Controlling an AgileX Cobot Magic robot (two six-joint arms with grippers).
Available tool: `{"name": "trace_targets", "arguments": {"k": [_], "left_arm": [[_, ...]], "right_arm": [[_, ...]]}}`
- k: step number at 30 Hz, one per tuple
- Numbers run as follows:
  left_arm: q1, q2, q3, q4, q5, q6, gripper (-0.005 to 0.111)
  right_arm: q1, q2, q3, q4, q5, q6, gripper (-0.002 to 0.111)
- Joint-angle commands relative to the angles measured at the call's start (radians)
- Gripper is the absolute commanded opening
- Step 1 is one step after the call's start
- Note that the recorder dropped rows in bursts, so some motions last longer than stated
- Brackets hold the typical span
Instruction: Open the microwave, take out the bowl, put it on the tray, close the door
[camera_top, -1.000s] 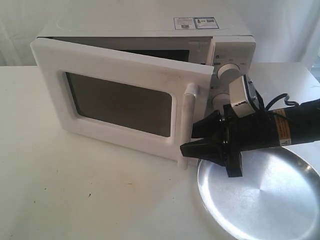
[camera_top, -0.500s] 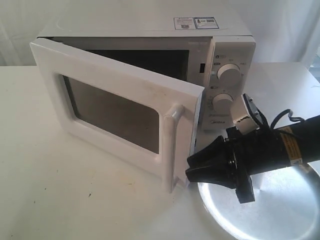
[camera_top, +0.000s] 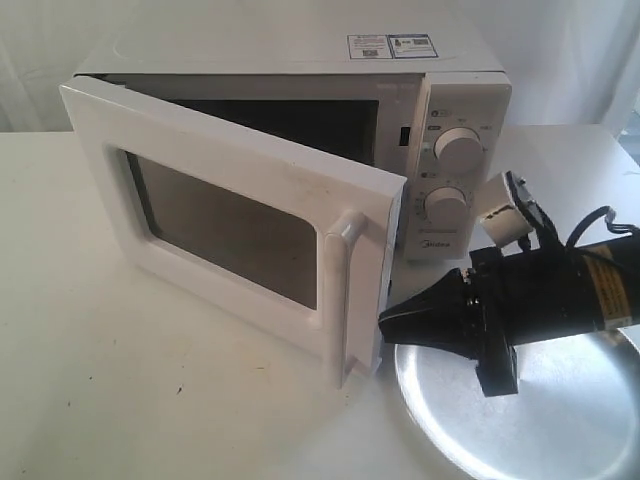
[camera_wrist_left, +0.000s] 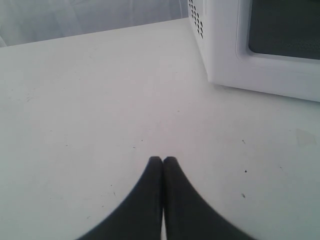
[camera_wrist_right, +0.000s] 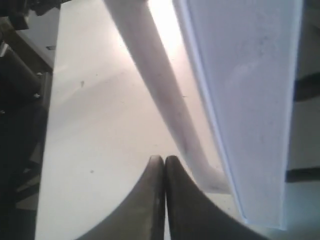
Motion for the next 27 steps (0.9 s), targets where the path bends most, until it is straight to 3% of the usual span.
{"name": "trace_targets", "arguments": {"k": [1, 5, 8, 14, 17, 21, 27], "left_arm": [[-0.001, -0.002, 0.003, -0.004, -0.002, -0.006, 0.000], [-0.001, -0.002, 0.003, -0.004, -0.002, -0.006, 0.000], [-0.001, -0.002, 0.003, -0.004, -0.002, -0.006, 0.000], [-0.001, -0.002, 0.003, -0.004, -0.002, -0.006, 0.000], [-0.001, -0.002, 0.003, -0.004, -0.002, -0.006, 0.000], [-0.001, -0.002, 0.003, -0.004, -0.002, -0.006, 0.000], [-0.001, -0.002, 0.003, -0.004, -0.002, -0.006, 0.000]], "right_arm": [[-0.002, -0.073, 0.005, 0.004, 0.315, 0.247, 0.000], [0.000, -0.097, 0.005, 0.004, 0.536, 0.313, 0.000], [0.000, -0.094, 0.005, 0.116, 0.596, 0.235, 0.000], [0.002, -0.094, 0.005, 0.252, 0.299, -0.038, 0.000], [0.002, -0.094, 0.005, 0.275, 0.259, -0.072, 0.000], [0.002, -0.094, 0.005, 0.206, 0.226, -0.072, 0.000], [0.002, -0.094, 0.005, 0.075, 0.015, -0.083, 0.000]]}}
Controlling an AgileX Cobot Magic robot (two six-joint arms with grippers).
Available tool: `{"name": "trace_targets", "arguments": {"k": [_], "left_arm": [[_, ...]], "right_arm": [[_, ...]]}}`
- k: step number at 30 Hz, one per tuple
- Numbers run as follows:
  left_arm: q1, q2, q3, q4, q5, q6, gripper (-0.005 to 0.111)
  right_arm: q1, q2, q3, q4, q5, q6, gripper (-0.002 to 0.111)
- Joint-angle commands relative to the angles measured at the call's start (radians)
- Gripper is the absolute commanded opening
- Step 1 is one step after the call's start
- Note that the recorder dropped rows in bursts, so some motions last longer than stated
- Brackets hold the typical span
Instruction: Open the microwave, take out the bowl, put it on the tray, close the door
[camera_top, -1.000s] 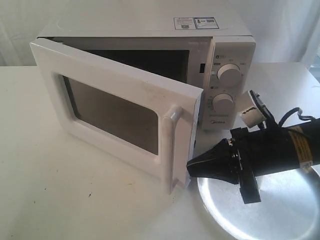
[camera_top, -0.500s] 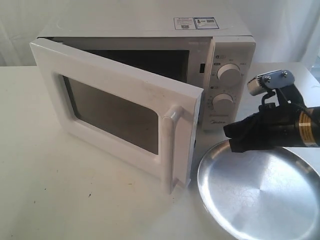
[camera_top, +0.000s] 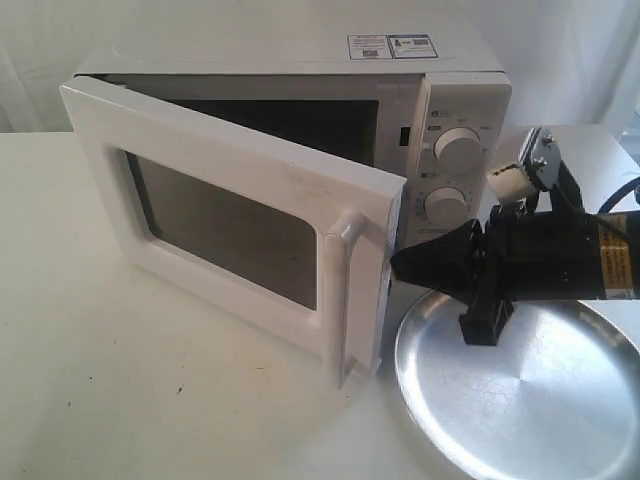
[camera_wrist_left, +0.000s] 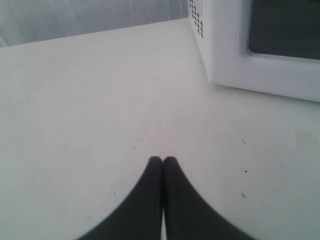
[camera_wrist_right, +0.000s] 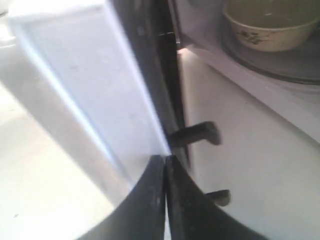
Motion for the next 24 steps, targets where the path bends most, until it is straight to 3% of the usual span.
{"name": "trace_targets", "arguments": {"k": [1, 7, 13, 24], "left_arm": [[-0.001, -0.002, 0.003, -0.004, -0.002, -0.006, 0.000], [-0.001, -0.002, 0.003, -0.004, -0.002, -0.006, 0.000], [-0.001, -0.002, 0.003, -0.004, -0.002, -0.006, 0.000], [-0.001, -0.002, 0.003, -0.004, -0.002, -0.006, 0.000]], "right_arm": [[0.000, -0.007, 0.005, -0.085, -0.158, -0.025, 0.000], [0.000, -0.007, 0.005, -0.131, 0.120, 0.143, 0.000], [0.000, -0.007, 0.005, -0.077, 0.220, 0.198, 0.000], [0.097, 0.090, 0.005, 0.119, 0.168, 0.032, 0.000]]}}
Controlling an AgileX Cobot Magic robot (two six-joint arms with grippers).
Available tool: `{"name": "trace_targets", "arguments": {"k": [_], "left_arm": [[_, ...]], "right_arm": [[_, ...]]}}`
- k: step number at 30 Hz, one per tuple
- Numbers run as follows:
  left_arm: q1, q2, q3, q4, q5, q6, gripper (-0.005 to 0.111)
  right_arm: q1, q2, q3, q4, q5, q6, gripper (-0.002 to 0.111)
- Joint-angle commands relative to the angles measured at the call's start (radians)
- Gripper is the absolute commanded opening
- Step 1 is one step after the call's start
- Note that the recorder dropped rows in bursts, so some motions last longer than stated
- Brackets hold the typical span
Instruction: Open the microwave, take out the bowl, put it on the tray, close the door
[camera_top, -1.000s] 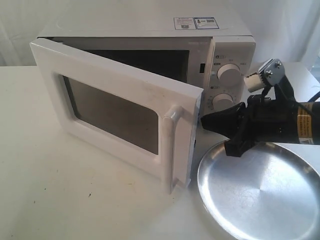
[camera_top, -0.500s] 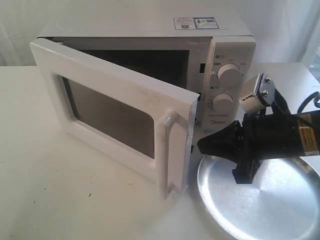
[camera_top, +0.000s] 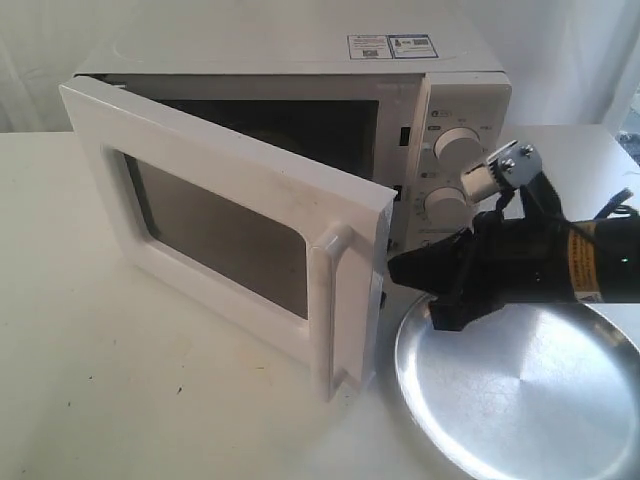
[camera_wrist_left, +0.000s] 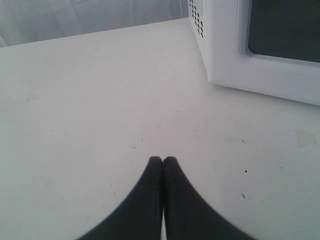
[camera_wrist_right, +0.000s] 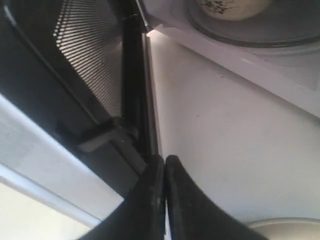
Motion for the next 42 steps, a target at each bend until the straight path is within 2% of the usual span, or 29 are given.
{"name": "trace_targets", "arguments": {"k": [1, 5, 10, 11, 14, 16, 19, 21, 23, 25, 32, 39, 42], "left_arm": [[-0.001, -0.002, 0.003, -0.004, -0.002, -0.006, 0.000], [-0.001, -0.002, 0.003, -0.004, -0.002, -0.006, 0.000], [-0.001, -0.002, 0.003, -0.004, -0.002, -0.006, 0.000], [-0.001, -0.002, 0.003, -0.004, -0.002, -0.006, 0.000], [-0.001, -0.002, 0.003, -0.004, -0.002, -0.006, 0.000], [-0.001, -0.002, 0.003, -0.004, -0.002, -0.006, 0.000], [-0.001, -0.002, 0.003, -0.004, -0.002, -0.006, 0.000], [-0.001, -0.002, 0.003, -0.004, -0.002, -0.006, 0.000], [-0.001, -0.002, 0.003, -0.004, -0.002, -0.006, 0.000], [-0.001, -0.002, 0.003, -0.004, -0.002, -0.006, 0.000], [-0.001, -0.002, 0.003, -0.004, -0.002, -0.006, 0.000], [-0.001, -0.002, 0.003, -0.004, -0.002, -0.006, 0.000], [-0.001, -0.002, 0.003, -0.004, -0.002, -0.006, 0.000]], "right_arm": [[0.051, 0.054, 0.003, 0.042, 0.005, -0.051, 0.000], [0.066, 0.068, 0.003, -0.011, -0.085, -0.072, 0.000], [0.066, 0.066, 0.003, -0.112, -0.340, -0.156, 0.000], [0.066, 0.066, 0.003, -0.112, -0.329, -0.156, 0.000], [0.068, 0.066, 0.003, -0.083, -0.083, -0.071, 0.000], [0.075, 0.069, 0.003, 0.036, 0.030, -0.073, 0.000], [0.123, 0.108, 0.000, 0.324, 0.020, -0.315, 0.000], [0.173, 0.155, -0.041, 0.445, 0.007, -0.477, 0.000], [0.212, 0.198, -0.088, 0.445, -0.027, -0.647, 0.000], [0.242, 0.240, -0.153, 0.451, 0.000, -0.718, 0.000], [0.277, 0.306, -0.304, 0.532, 0.125, -0.721, 0.000], [0.384, 0.388, -0.450, 0.526, 0.294, -0.797, 0.000], [0.417, 0.428, -0.526, 0.504, 0.425, -0.851, 0.007]]}}
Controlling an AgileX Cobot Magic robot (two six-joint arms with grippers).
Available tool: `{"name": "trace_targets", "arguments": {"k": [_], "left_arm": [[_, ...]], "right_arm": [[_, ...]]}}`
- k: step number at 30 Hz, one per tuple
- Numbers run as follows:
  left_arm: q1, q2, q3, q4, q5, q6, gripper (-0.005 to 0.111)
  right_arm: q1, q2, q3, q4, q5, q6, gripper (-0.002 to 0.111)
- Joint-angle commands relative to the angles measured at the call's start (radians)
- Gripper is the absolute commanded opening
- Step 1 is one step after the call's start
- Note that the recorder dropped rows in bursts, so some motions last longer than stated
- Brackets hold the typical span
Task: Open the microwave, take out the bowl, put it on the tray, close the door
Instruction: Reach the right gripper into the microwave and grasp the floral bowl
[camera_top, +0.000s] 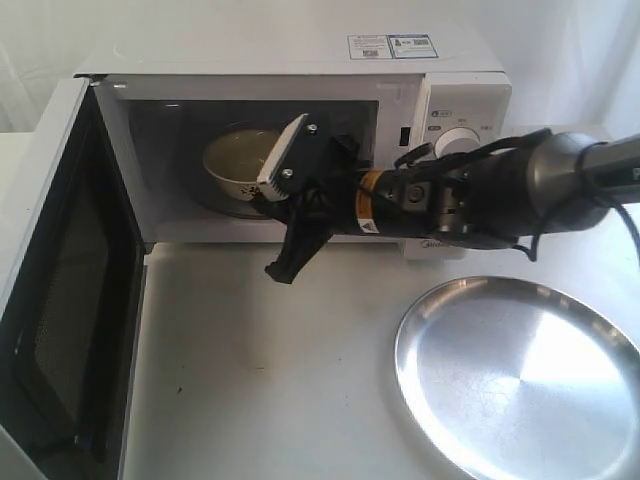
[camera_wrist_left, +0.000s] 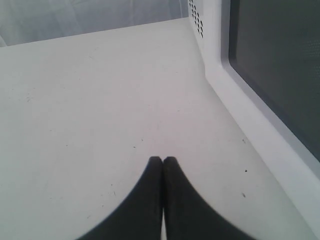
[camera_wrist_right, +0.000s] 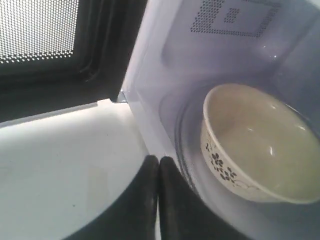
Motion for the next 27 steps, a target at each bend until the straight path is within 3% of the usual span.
{"name": "trace_targets", "arguments": {"k": [1, 7, 15, 18, 21, 25, 27], "left_arm": [[-0.001, -0.002, 0.003, -0.004, -0.003, -0.006, 0.000], [-0.001, -0.002, 0.003, -0.004, -0.003, -0.006, 0.000], [-0.001, -0.002, 0.003, -0.004, -0.003, -0.006, 0.000], [-0.001, -0.002, 0.003, -0.004, -0.003, -0.006, 0.000], [-0.001, -0.002, 0.003, -0.004, -0.003, -0.006, 0.000], [-0.001, -0.002, 0.003, -0.004, -0.003, -0.006, 0.000], [-0.001, -0.002, 0.003, -0.004, -0.003, -0.006, 0.000]], "right_arm": [[0.047, 0.051, -0.103, -0.050, 0.185, -0.103, 0.012], [0.054, 0.092, -0.167, -0.083, 0.214, -0.125, 0.057], [0.054, 0.229, -0.371, -0.081, 0.254, -0.123, 0.054], [0.056, 0.292, -0.449, -0.081, 0.365, -0.104, 0.054], [0.056, 0.315, -0.460, -0.081, 0.407, -0.102, 0.046], [0.057, 0.317, -0.460, -0.073, 0.404, -0.045, 0.000], [0.070, 0.310, -0.458, -0.074, 0.402, 0.001, 0.000]]}}
